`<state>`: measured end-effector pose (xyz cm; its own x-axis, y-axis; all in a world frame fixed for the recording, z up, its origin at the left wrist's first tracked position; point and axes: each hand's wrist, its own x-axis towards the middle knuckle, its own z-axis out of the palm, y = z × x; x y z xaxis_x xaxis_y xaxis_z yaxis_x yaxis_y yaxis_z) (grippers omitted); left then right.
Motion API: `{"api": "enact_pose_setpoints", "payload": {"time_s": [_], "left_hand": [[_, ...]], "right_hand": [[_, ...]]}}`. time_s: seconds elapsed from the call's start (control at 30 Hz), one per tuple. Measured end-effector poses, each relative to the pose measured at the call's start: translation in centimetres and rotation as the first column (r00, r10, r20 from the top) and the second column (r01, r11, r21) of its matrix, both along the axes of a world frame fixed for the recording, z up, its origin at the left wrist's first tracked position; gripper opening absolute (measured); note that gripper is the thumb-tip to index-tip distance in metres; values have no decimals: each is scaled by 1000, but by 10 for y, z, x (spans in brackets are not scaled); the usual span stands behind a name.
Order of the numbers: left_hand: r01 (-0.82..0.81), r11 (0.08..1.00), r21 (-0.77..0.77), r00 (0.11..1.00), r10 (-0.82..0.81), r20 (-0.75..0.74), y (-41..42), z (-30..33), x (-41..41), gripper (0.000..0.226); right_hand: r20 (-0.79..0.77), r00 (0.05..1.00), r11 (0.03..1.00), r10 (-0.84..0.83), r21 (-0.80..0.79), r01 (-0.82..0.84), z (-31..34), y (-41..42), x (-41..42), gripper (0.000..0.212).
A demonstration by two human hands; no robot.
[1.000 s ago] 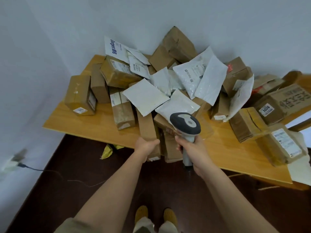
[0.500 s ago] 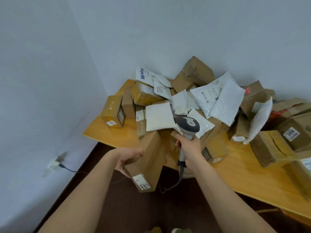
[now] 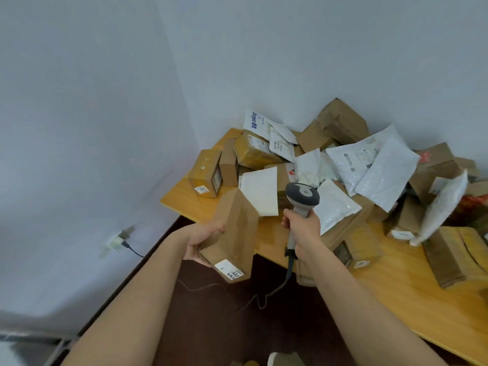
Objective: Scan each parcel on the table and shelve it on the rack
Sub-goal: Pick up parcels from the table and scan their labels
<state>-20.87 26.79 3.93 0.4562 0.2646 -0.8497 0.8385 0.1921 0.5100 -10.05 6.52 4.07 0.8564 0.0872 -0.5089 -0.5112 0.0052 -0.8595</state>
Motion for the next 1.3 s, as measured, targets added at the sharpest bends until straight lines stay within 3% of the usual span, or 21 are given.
{"api": "enact_pose_setpoints", "payload": {"time_s": [0.3,0.5,0.7,0.77,0.87,0.97,1.07,1.17,1.2,1.3], "left_hand": [[-9,1000,-19,999,10,45,-7,-14,6,32],[13,994,-110,992,1,126,2,-9,6,41],[-61,975,-213,958,118,262,4,2,6,47],[-48,990,-131,930,92,356,-5,10,13,45],[3,969,248,870,-124,477,-31,26,31,59],[-23,767,641,753,-408,516,-59,35,50,77],[-63,410,910,720,-612,326,-71,39,60,91],[9,-21,1000,689,-724,-21,-62,41,57,93],[-21,-122,992,659,-748,-78,-56,40,54,92],[-109,-246,963,585,-799,-138,-35,29,50,92]], "right_hand": [[-1,1000,999,3,-32,-3,-8,-12,6,22],[6,1000,1000,-4,-26,4,-8,-10,8,23],[63,997,999,43,23,-45,5,-6,8,30],[103,993,995,64,64,-71,14,-4,9,32],[164,984,987,73,133,-95,32,4,9,44],[194,978,971,-72,240,24,47,15,10,60],[144,930,895,-338,355,270,53,17,15,71],[103,874,824,-474,401,400,56,4,27,88],[89,877,824,-472,398,403,57,-3,31,90],[46,911,858,-409,358,367,57,-20,43,90]]}}
